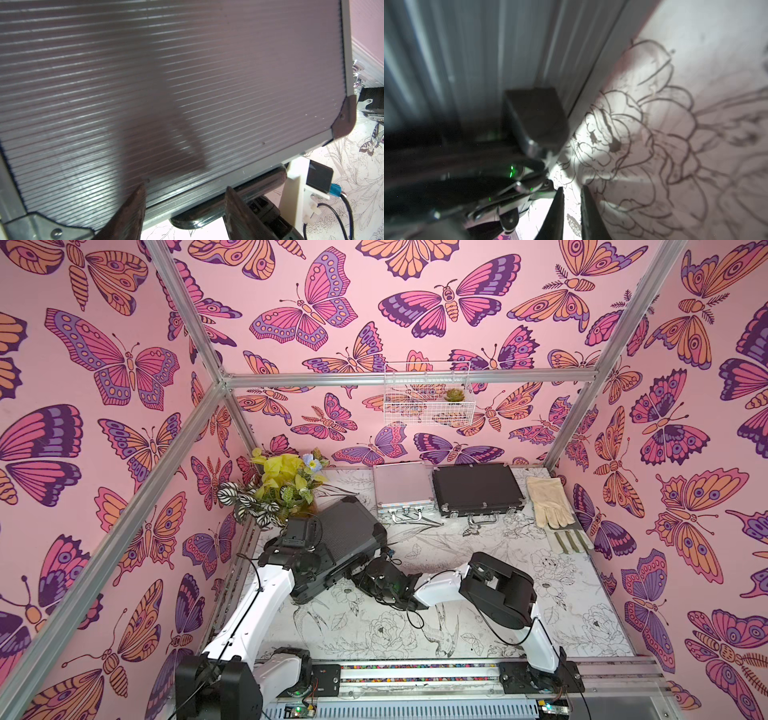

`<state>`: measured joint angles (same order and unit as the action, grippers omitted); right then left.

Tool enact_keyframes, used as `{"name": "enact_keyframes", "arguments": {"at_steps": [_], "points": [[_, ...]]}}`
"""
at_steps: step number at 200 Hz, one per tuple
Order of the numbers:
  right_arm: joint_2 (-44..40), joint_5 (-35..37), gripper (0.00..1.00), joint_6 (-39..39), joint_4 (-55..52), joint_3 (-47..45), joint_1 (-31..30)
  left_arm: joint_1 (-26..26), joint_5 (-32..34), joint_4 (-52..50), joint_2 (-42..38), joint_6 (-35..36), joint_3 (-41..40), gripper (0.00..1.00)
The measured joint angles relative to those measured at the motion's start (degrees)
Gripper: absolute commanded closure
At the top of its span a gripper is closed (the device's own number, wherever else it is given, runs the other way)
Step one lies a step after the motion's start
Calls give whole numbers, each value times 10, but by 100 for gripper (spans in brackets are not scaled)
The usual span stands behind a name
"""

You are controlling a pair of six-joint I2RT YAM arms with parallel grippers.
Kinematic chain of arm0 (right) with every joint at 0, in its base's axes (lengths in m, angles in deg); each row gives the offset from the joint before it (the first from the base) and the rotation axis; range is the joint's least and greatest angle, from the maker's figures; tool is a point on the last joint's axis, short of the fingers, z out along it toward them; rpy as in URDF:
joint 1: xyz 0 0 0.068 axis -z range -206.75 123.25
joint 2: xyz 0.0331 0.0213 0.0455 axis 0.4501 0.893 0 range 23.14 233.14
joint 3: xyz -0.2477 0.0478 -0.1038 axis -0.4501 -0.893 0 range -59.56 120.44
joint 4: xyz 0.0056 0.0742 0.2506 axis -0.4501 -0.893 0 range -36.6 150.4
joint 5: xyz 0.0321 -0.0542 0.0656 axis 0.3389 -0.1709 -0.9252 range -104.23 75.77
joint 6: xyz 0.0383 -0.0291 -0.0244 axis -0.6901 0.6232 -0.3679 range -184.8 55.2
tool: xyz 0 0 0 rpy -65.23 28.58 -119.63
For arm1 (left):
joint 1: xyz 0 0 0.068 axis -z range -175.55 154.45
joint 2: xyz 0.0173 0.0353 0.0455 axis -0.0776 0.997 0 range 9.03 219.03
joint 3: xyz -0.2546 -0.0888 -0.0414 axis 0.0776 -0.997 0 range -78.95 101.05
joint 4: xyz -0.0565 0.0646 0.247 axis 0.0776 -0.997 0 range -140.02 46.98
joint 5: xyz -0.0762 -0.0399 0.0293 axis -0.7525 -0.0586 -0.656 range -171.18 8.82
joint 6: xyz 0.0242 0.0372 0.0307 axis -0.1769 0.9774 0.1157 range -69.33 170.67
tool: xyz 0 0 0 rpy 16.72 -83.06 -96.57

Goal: Close the poker set cases
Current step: Fasten the fastener on the poker set case.

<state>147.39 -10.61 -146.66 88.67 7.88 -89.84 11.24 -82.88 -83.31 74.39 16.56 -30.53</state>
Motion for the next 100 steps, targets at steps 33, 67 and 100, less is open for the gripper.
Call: {"name": "enact_keyframes", "arguments": {"at_steps": [33, 67, 100], "points": [[3, 2, 80, -24, 2, 3, 0, 0, 0, 2, 0, 0, -2, 38], [12, 5, 80, -43, 10, 11, -1, 0, 0, 5, -2, 0, -4, 38], [19, 7, 80, -66, 68, -10, -3, 0, 0, 7, -4, 0, -5, 38]]}}
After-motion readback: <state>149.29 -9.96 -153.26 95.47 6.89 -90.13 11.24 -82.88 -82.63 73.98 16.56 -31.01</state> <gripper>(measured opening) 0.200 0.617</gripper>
